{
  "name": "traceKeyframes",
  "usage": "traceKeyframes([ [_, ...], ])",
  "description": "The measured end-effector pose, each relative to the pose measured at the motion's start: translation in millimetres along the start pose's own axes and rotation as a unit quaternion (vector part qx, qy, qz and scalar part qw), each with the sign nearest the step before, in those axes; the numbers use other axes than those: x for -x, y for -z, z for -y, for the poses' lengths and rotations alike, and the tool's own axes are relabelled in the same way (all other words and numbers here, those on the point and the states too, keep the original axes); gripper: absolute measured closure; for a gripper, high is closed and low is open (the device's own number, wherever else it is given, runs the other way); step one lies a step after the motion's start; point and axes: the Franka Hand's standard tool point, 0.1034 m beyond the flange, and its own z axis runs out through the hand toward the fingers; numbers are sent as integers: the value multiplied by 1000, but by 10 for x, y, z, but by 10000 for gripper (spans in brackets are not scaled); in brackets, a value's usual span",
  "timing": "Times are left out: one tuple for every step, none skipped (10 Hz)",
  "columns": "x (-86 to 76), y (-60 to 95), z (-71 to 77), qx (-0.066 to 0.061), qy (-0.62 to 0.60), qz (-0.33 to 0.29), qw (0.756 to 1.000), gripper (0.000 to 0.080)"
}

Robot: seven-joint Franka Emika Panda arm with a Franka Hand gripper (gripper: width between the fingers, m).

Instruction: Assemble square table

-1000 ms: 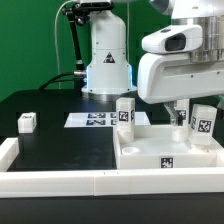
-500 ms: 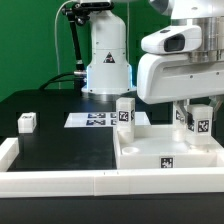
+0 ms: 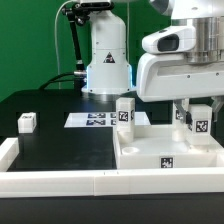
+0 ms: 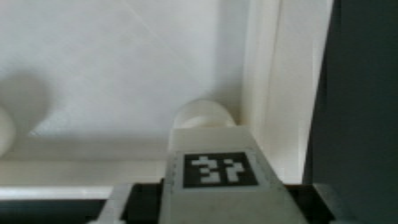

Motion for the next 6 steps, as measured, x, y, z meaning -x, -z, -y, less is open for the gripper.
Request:
traceKeyframes([
  [7, -3, 7, -4, -74, 2, 997, 509],
  [9, -4, 9, -6, -122, 2, 992, 509],
  [9, -5, 13, -7, -162, 3, 987, 509],
  [3, -7, 6, -12, -211, 5, 977, 509],
  [-1, -8, 2, -20, -243, 9, 970, 508],
  [-6, -8, 3, -23, -293, 11, 956, 508],
])
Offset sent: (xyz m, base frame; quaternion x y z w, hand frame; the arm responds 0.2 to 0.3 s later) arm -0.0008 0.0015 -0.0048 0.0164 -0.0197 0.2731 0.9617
